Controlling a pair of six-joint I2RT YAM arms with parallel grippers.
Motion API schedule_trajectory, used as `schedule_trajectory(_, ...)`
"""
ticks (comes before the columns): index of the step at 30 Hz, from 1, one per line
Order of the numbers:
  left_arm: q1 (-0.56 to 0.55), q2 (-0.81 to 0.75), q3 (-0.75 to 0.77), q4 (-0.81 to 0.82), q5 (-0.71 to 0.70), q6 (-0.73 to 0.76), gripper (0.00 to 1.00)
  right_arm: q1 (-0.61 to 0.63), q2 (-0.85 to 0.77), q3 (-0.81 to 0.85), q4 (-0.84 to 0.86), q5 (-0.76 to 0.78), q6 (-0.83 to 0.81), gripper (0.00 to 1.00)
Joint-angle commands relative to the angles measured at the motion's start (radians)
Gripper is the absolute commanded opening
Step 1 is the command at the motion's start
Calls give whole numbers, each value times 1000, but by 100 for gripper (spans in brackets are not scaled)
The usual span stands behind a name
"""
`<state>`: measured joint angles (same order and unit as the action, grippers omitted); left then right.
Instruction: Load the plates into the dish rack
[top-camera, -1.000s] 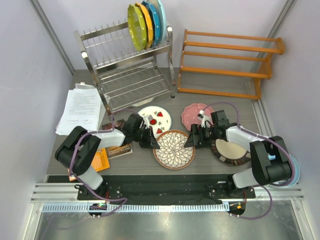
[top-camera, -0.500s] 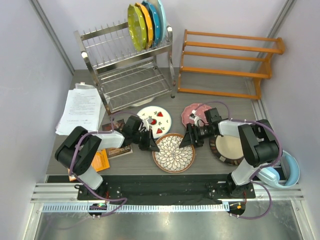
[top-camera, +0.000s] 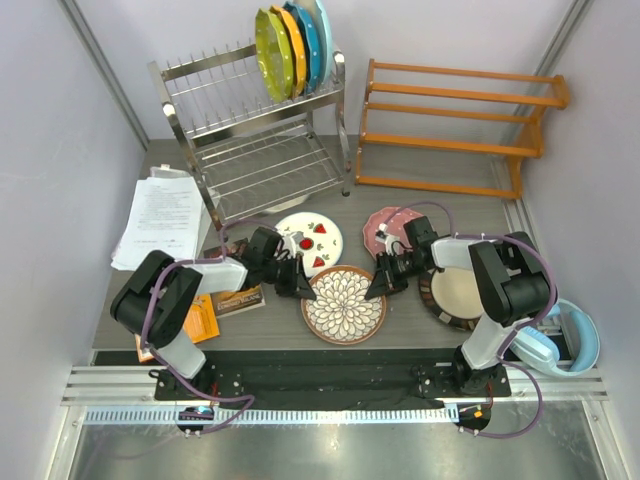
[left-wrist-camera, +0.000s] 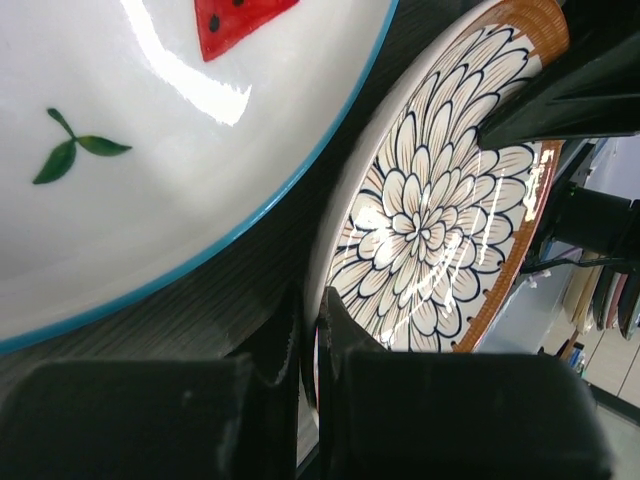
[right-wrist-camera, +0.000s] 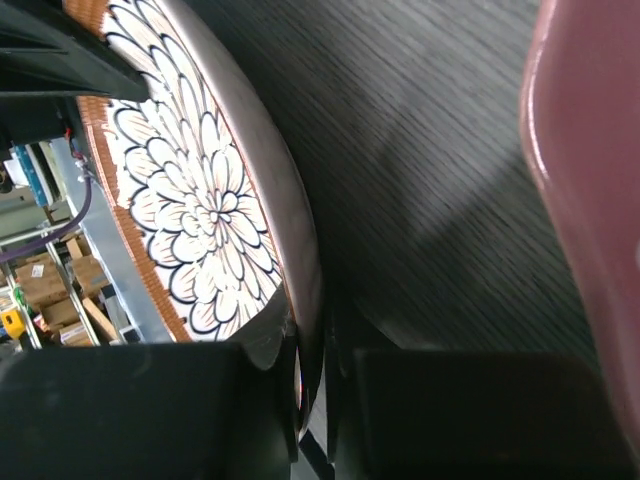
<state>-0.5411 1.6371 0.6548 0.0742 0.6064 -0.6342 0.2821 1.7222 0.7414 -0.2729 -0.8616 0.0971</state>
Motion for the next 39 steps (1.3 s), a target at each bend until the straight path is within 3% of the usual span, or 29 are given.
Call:
schedule_trajectory(1, 1, 1, 51, 42, -97, 53, 0, 32, 5, 29, -23, -24, -7, 2)
schedule_trajectory(2, 1, -2, 60, 33, -105, 63, 13, 32, 1, 39, -31, -24, -8, 1)
schedule_trajectory(4, 4, -20, 74, -19, -112, 86, 28, 32, -21, 56, -48, -19, -14, 2)
schedule_trajectory(5, 7, -29, 92, -46, -120, 126, 45, 31, -29, 79, -80, -17, -23, 1)
schedule_trajectory(7, 18, -69, 109, -135, -128, 172, 52, 32, -56, 107, -116, -13, -51, 2)
schedule_trajectory(8, 21, -88, 126, -169, -140, 223, 60, 32, -62, 137, -159, -11, -65, 1)
schedule_trajectory(12, 44, -198, 167, -330, -186, 313, 70, 31, -81, 234, -305, 1, -167, 1)
schedule_trajectory(15, 44, -324, 174, -395, -235, 366, 78, 23, -104, 331, -425, 18, -252, 1)
schedule_trajectory(16, 44, -386, 171, -402, -253, 373, 85, 20, -121, 381, -469, 22, -267, 2)
schedule_trajectory(23, 46, -539, 216, -510, -342, 459, 92, 20, -203, 568, -575, 136, -220, 1)
schedule_trajectory(24, 46, -548, 229, -539, -353, 491, 99, 20, -234, 582, -580, 147, -230, 1)
schedule_trajectory(25, 46, -553, 242, -568, -432, 583, 99, 19, -254, 608, -581, 189, -235, 1)
schedule_trajectory(30, 46, -578, 324, -575, -837, 721, 99, 31, -331, 759, -568, 320, -215, 1)
schedule_trajectory(32, 46, -609, 338, -551, -894, 798, 100, 57, -342, 861, -545, 415, -211, 1)
schedule_trajectory(39, 58, -678, 424, -557, -957, 837, 99, 161, -325, 1136, -469, 640, -189, 1)
